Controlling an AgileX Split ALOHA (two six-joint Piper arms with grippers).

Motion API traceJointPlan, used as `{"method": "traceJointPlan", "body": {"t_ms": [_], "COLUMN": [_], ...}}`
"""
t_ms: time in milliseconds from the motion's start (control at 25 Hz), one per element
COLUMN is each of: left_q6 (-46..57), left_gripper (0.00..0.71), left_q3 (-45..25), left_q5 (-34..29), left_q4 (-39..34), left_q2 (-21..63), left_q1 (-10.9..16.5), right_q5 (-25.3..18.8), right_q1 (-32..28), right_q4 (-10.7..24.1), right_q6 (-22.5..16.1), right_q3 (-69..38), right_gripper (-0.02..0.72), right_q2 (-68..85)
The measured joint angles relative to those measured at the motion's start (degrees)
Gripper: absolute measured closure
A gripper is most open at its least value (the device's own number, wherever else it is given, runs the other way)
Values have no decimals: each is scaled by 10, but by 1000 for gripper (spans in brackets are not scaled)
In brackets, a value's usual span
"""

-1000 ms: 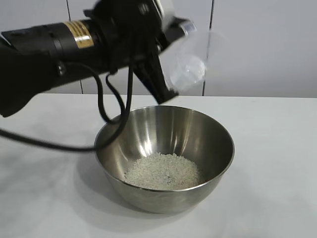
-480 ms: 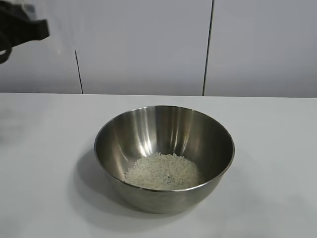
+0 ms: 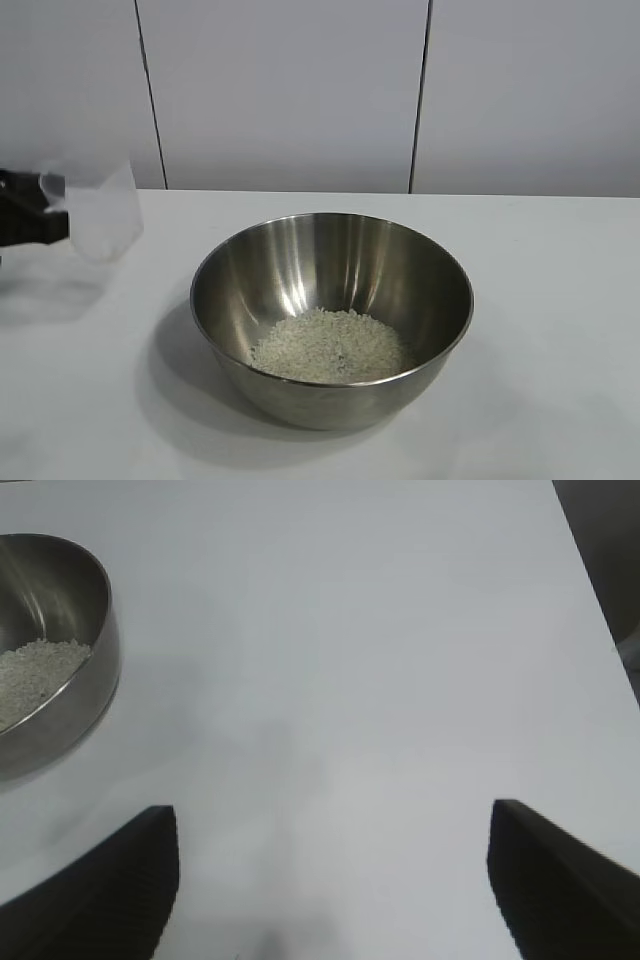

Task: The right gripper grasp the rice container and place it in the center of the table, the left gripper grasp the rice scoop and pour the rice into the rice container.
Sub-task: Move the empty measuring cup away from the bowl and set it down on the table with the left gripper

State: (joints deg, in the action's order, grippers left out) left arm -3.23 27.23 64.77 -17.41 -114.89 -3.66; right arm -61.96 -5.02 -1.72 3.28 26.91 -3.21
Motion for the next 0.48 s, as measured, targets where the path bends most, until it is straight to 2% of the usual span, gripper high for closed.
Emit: {"method": "traceJointPlan", "body": {"t_ms": [480], "left_q6": [-27], "left_gripper": [702], "left_q3": [2], "left_q5": [1], "left_q4": [2], "left_q2": [0], "left_q1": [1], "right_q5": [0], "right_q1": [0], "right_q4": [0], "right_q6": [0], "right_q3": [0], "right_gripper": [126], "right_q2": [0]}}
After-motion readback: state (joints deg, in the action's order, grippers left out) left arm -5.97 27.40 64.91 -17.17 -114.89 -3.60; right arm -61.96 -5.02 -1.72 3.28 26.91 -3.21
